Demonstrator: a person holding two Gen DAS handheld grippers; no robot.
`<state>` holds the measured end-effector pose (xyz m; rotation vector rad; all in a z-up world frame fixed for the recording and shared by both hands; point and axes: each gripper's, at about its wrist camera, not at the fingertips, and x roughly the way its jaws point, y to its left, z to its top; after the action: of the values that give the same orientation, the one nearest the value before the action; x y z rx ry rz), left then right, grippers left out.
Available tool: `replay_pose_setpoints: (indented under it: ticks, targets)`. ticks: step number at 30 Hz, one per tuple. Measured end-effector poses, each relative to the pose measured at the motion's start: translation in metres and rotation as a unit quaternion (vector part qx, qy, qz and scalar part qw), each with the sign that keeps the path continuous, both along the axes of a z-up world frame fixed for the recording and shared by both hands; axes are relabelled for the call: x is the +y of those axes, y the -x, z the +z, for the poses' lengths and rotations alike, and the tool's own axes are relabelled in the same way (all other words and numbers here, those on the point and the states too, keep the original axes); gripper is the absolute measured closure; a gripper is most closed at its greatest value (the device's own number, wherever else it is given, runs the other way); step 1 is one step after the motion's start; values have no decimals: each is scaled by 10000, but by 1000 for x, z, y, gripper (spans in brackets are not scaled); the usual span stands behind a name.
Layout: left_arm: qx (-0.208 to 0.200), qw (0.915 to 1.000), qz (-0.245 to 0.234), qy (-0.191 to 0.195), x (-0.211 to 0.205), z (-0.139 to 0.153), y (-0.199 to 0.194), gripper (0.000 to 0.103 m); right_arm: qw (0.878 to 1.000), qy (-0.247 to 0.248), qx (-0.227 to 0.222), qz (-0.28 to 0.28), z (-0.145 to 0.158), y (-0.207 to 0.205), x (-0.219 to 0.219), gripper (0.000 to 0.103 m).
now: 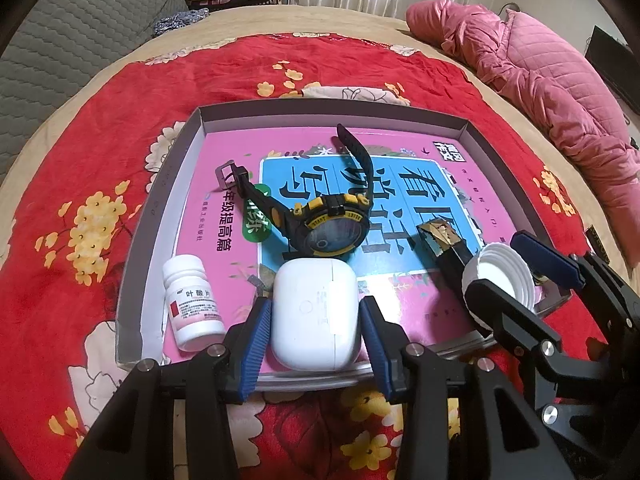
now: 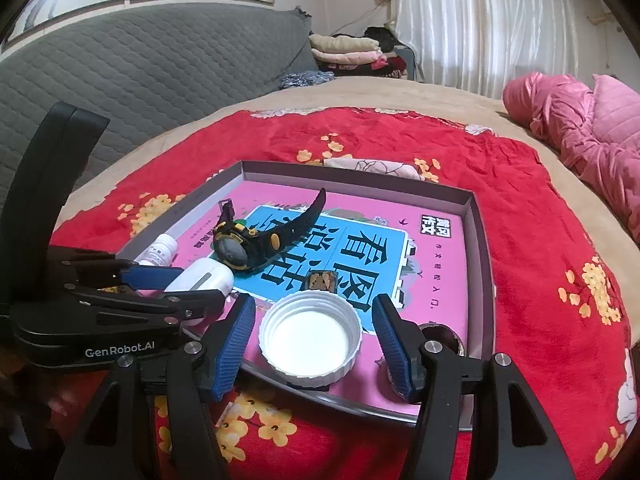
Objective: Organize rigid objects
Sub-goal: 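Lower the earbuds case into the box with the left tool while the right tool lowers the cap, then open both tools to release the earbuds case and the cap in the box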
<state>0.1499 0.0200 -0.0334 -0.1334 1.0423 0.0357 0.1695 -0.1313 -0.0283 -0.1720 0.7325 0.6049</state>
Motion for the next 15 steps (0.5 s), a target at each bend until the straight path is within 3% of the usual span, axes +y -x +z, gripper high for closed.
replay_pose_setpoints:
  ticks: [15]
  targets:
    - [-93, 9999, 37, -46, 2, 8, 6, 37, 10000, 8, -80, -25, 1, 0, -2, 40]
